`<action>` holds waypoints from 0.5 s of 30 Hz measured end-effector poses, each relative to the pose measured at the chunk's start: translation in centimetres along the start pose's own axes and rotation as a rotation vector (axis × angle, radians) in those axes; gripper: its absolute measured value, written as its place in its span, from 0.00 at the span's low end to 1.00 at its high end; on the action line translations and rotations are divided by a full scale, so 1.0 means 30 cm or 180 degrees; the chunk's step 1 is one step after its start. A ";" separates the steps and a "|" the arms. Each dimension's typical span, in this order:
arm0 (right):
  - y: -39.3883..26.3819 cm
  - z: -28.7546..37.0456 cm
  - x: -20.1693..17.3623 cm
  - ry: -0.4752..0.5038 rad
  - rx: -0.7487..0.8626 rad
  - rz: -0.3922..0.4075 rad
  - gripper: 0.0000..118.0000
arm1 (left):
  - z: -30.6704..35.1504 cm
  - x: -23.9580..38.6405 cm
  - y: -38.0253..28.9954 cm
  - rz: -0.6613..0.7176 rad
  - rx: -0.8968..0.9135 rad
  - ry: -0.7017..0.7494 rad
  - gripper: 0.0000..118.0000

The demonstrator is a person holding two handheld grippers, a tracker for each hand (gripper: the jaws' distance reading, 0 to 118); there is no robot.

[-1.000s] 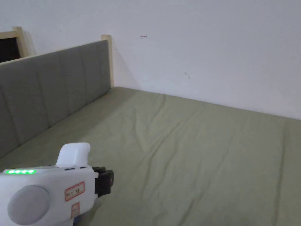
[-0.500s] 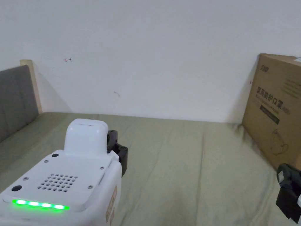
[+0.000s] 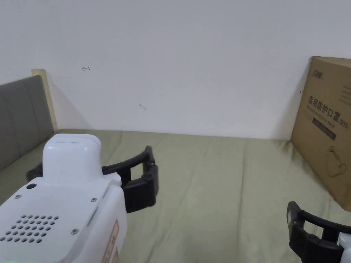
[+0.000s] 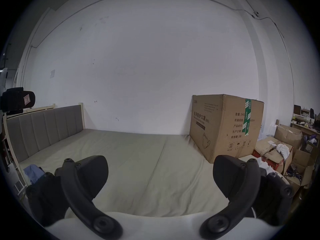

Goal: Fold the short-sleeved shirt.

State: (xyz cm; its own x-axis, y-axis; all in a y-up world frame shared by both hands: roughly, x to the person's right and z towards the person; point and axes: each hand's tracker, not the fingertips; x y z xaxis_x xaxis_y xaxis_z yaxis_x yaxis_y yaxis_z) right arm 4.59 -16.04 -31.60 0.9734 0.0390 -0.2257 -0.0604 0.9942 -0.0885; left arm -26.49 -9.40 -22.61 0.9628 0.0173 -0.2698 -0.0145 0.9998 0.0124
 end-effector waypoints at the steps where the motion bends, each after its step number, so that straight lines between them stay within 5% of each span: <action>1: 0.004 -0.002 -0.006 -0.0022 0.0013 0.0013 1.00 | 0.001 -0.001 -0.001 0.0000 0.0003 -0.0009 1.00; 8: 0.025 0.002 0.018 -0.0111 0.0100 -0.0006 1.00 | -0.003 0.013 0.000 0.0028 -0.0074 0.0076 1.00; 15: 0.029 0.012 0.041 -0.0139 0.0078 0.0012 1.00 | -0.045 -0.026 -0.031 0.0705 -0.0371 -0.0401 1.00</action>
State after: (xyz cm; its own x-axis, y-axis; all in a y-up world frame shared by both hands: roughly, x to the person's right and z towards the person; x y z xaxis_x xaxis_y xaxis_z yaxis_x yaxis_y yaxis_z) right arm 5.82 -15.11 -31.60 0.9819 0.0466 -0.1835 -0.0592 0.9962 -0.0638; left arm -27.58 -10.33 -23.71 0.9585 0.2418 -0.1510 -0.2524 0.9661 -0.0550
